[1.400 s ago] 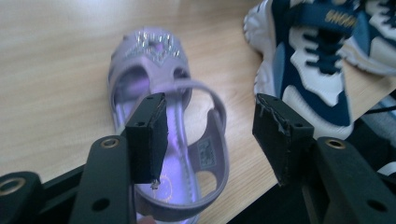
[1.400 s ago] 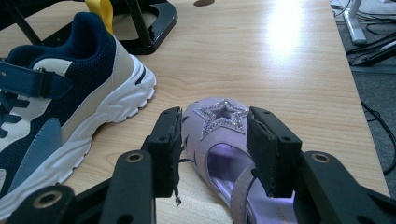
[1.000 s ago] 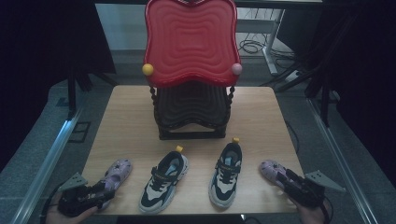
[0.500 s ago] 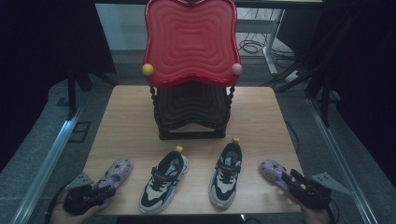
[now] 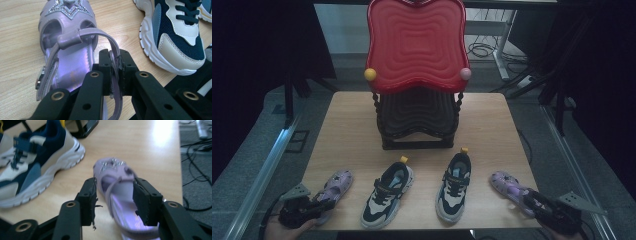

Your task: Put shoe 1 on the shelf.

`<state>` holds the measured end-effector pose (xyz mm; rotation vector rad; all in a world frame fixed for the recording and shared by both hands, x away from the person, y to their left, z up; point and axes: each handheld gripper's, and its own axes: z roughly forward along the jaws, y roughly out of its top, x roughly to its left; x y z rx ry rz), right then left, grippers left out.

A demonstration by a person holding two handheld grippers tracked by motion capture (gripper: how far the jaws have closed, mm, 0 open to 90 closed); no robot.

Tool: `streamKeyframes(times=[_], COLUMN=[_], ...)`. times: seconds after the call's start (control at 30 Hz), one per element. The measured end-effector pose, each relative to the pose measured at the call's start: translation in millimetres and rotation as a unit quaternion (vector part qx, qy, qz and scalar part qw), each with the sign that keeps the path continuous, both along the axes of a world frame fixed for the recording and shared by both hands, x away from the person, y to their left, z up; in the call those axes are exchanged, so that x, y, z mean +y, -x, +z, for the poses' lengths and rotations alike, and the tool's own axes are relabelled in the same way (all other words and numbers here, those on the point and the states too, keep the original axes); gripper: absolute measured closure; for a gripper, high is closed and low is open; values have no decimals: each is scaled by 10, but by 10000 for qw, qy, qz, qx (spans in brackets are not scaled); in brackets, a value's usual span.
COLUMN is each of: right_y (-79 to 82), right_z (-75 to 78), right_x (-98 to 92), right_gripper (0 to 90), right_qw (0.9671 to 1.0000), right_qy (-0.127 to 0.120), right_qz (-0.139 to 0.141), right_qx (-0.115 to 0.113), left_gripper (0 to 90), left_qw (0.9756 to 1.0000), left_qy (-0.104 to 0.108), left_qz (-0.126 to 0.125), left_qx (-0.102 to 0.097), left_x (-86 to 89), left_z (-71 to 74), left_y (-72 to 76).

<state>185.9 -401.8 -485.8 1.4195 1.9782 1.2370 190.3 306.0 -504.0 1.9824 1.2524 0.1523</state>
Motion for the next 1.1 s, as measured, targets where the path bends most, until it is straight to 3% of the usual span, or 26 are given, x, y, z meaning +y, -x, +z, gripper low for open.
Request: streamKeyframes(times=[0.17,0.47,0.8,1.1], right_y=[-86,-200,-192,-207], right_z=[-83,-109,-144,-169], right_x=[25,77,55,28], right_gripper=[686,750,823,853], right_qw=[9994,9965,9960,9964], right_qy=[164,230,244,-7], right_qz=[172,422,414,460], right_qx=[266,678,755,717], left_gripper=[825,823,818,824], left_qw=[10000,10000,9999,9998], left_qy=[8,75,116,179], left_qz=[-5,-46,-63,-40], left_qx=[11,15,21,-116], left_x=[-6,13,21,26], left_z=[-2,-11,-17,-9], left_y=[-5,-10,-14,-15])
